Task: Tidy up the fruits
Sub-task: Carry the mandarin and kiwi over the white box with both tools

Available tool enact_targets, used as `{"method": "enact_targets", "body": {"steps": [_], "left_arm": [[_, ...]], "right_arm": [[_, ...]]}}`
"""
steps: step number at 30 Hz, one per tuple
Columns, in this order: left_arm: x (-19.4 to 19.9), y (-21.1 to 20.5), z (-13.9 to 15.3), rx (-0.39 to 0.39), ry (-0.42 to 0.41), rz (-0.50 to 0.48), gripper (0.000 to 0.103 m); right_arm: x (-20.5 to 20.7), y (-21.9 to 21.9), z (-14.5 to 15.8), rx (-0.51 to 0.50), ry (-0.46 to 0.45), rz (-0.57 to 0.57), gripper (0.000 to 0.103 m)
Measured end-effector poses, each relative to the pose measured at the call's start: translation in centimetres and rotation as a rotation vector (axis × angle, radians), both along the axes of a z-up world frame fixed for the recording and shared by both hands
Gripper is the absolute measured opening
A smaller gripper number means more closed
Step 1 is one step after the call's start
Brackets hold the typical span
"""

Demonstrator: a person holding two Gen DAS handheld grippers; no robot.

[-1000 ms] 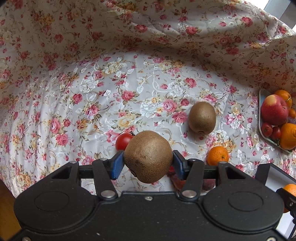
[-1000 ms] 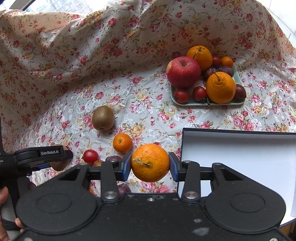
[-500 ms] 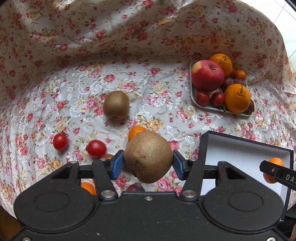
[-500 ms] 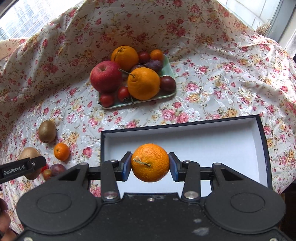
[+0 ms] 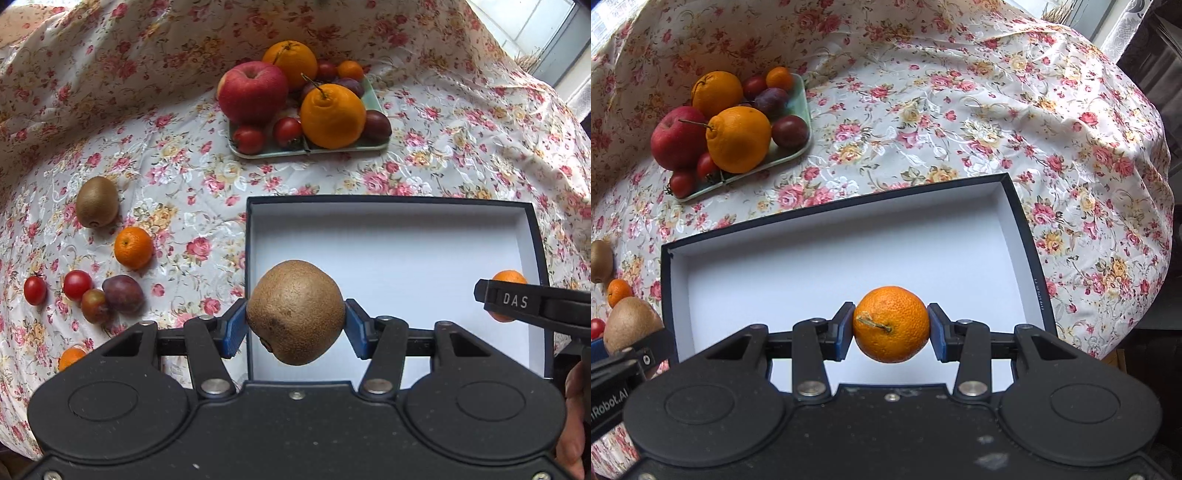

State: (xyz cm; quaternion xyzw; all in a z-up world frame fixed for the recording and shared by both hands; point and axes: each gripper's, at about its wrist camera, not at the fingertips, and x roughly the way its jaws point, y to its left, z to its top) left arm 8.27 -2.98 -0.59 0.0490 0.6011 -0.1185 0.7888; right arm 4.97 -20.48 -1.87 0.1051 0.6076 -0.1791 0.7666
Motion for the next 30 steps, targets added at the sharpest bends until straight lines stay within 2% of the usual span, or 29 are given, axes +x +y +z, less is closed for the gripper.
{"method": "enact_targets", "body": {"steps": [6, 13, 19, 23, 30], "left_arm": [[-1.4, -2.1, -1.9, 0.018, 0.072, -0.047, 0.059], [-2.0, -3.0, -2.5, 0.053, 0.053, -0.069, 0.060], [-1.5, -3.2, -2.7, 0.081, 0.018, -0.062, 0.060], [-1.3, -3.2, -2.9, 0.073, 0.027, -0.055, 0.060], [-0.7, -3.1, -4.0, 0.035, 0.093, -0.028, 0.060]], "right_arm": [[-0.8, -2.3, 0.0, 0.011, 0.012, -0.055, 0.043], [-1.1, -3.5, 0.7, 0.044, -0.009, -0.086, 0.043], [-1.0, -3.2, 0.5, 0.053, 0.002, -0.070, 0.043], [-1.0, -3.3, 0.0, 0.053, 0.019, -0.068, 0.043], [-1.1, -3.8, -0.4, 0.058, 0.039, -0.065, 0.043]]}}
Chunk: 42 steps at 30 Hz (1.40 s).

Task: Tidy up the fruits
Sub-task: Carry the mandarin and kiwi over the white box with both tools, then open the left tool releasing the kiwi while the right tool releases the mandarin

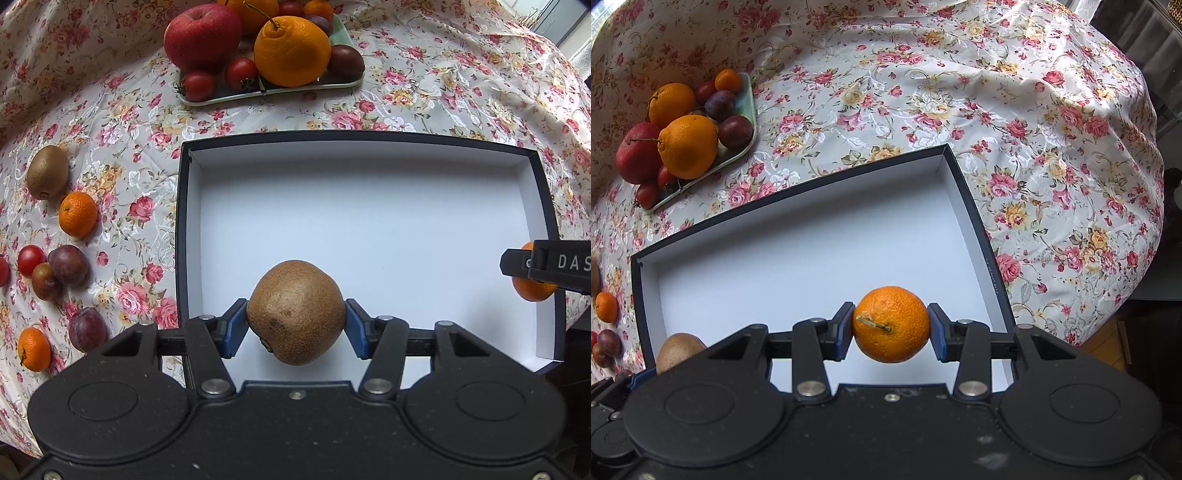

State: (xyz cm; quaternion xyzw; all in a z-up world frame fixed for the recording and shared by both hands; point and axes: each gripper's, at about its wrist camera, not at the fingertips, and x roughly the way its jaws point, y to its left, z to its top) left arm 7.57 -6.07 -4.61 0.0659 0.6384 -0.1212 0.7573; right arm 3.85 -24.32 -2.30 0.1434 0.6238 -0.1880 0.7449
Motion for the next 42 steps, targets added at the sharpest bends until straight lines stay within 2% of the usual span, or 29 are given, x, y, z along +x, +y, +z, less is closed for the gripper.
{"method": "enact_targets", "body": {"steps": [7, 11, 14, 19, 23, 27, 36, 42], "left_arm": [[0.2, -0.1, -0.3, 0.024, -0.013, 0.005, 0.059], [0.2, -0.3, 0.6, 0.021, -0.058, -0.005, 0.060], [0.4, -0.3, 0.6, 0.023, -0.055, 0.008, 0.060], [0.5, -0.2, 0.5, 0.028, -0.052, 0.009, 0.060], [0.3, -0.3, 0.7, 0.019, -0.056, 0.003, 0.061], [0.1, -0.5, 0.8, 0.030, -0.068, -0.007, 0.061], [-0.1, 0.4, 1.4, 0.013, -0.075, -0.005, 0.061], [0.4, 2.1, 2.0, 0.009, -0.091, 0.014, 0.062]], "right_arm": [[-0.1, -0.3, -0.1, 0.000, 0.009, 0.014, 0.043], [-0.1, -0.2, 0.2, -0.036, -0.004, 0.028, 0.043], [-0.2, -0.2, 0.4, -0.056, -0.009, 0.030, 0.043], [-0.3, -0.8, 0.5, -0.003, -0.024, -0.015, 0.044], [-0.4, -0.8, 0.8, 0.002, -0.045, -0.029, 0.044], [-0.5, -0.9, 1.4, 0.030, -0.084, -0.062, 0.041], [-0.1, -0.6, 1.7, 0.035, -0.082, -0.082, 0.041], [0.8, 1.1, 1.7, -0.018, -0.053, -0.043, 0.041]]}}
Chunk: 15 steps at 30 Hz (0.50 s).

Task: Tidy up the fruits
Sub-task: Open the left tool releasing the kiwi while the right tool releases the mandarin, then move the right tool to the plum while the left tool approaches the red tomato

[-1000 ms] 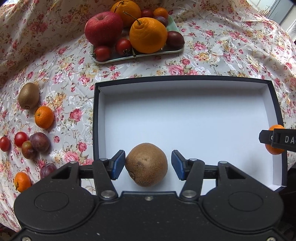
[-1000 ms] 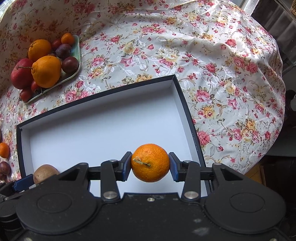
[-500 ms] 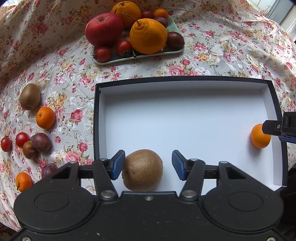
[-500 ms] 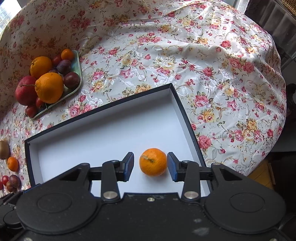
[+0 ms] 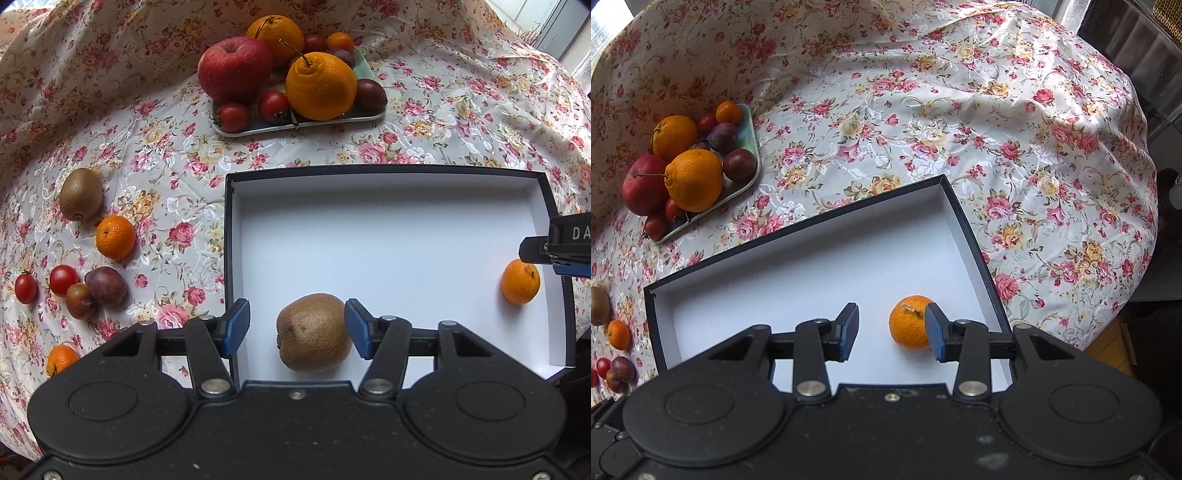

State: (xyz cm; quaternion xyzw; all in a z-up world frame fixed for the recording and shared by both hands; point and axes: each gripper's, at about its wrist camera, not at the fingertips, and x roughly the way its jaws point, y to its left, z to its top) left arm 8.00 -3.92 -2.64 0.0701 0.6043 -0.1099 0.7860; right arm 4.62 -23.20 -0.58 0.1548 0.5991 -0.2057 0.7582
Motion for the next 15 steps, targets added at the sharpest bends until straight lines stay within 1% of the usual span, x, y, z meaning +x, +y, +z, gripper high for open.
{"method": "enact_targets", "body": {"steps": [3, 8, 15], "left_arm": [[0.5, 1.2, 0.4, -0.016, 0.001, 0.033, 0.062], [0.9, 3.0, 0.9, -0.005, -0.019, 0.070, 0.062], [1.6, 6.2, 0.9, 0.000, -0.009, 0.131, 0.062]], "right_arm": [[0.5, 1.1, 0.1, 0.011, 0.002, 0.008, 0.041], [1.3, 3.3, 0.4, 0.006, 0.000, 0.039, 0.041], [2.6, 6.3, 0.6, 0.020, 0.010, 0.075, 0.041]]}}
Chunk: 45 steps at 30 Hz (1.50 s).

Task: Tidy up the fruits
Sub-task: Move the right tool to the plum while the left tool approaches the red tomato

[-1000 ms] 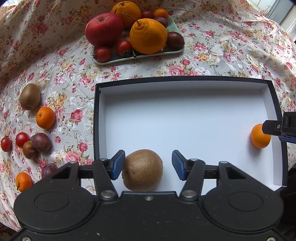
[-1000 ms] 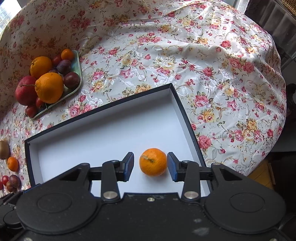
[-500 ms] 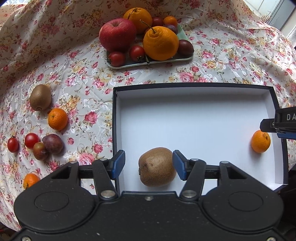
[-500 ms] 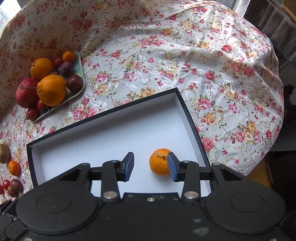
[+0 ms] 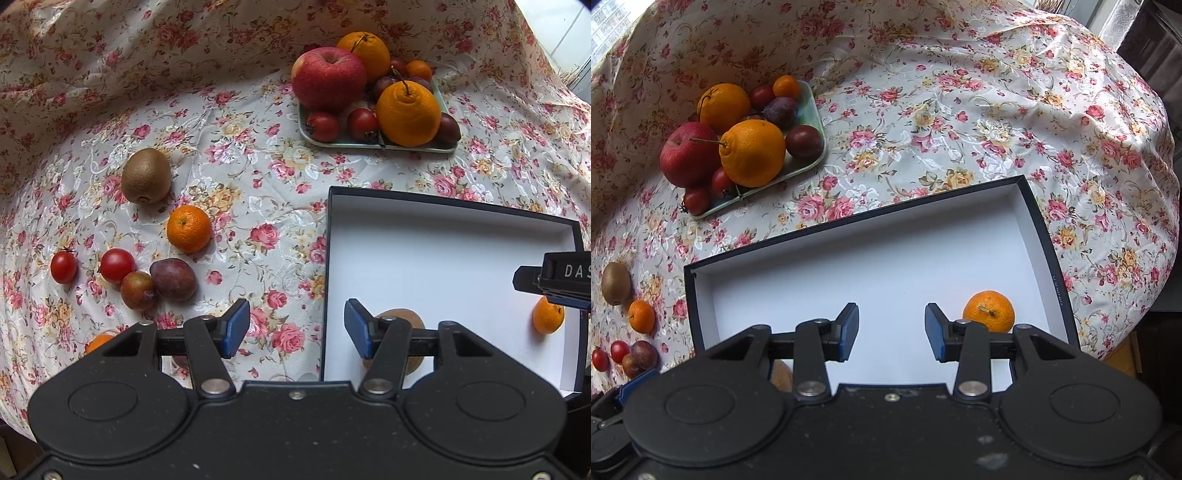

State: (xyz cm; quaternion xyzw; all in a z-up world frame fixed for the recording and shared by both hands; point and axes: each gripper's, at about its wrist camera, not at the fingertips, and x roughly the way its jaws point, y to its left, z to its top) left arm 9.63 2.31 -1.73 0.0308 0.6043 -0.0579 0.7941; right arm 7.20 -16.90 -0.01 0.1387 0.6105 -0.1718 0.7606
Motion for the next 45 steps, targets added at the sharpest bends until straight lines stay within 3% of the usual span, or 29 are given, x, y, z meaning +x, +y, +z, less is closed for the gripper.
{"method": "enact_targets", "body": {"steps": [21, 27, 33, 40, 45], "left_arm": [[2.1, 11.7, -0.5, 0.007, 0.009, 0.208, 0.062], [3.1, 16.6, -1.0, 0.021, 0.015, 0.320, 0.062], [3.4, 21.1, -1.8, 0.024, 0.041, 0.413, 0.062], [3.6, 24.8, -2.2, 0.028, 0.035, 0.460, 0.062], [4.0, 26.7, -2.1, 0.007, 0.007, 0.474, 0.062]], "right_arm": [[3.8, 12.7, 0.1, 0.064, 0.004, 0.219, 0.041], [4.6, 16.0, -0.2, 0.088, 0.013, 0.286, 0.041], [5.4, 19.2, -1.0, 0.133, 0.050, 0.360, 0.042], [5.8, 22.6, -2.3, 0.213, 0.110, 0.410, 0.042], [6.0, 24.5, -2.8, 0.214, 0.125, 0.445, 0.041]]}}
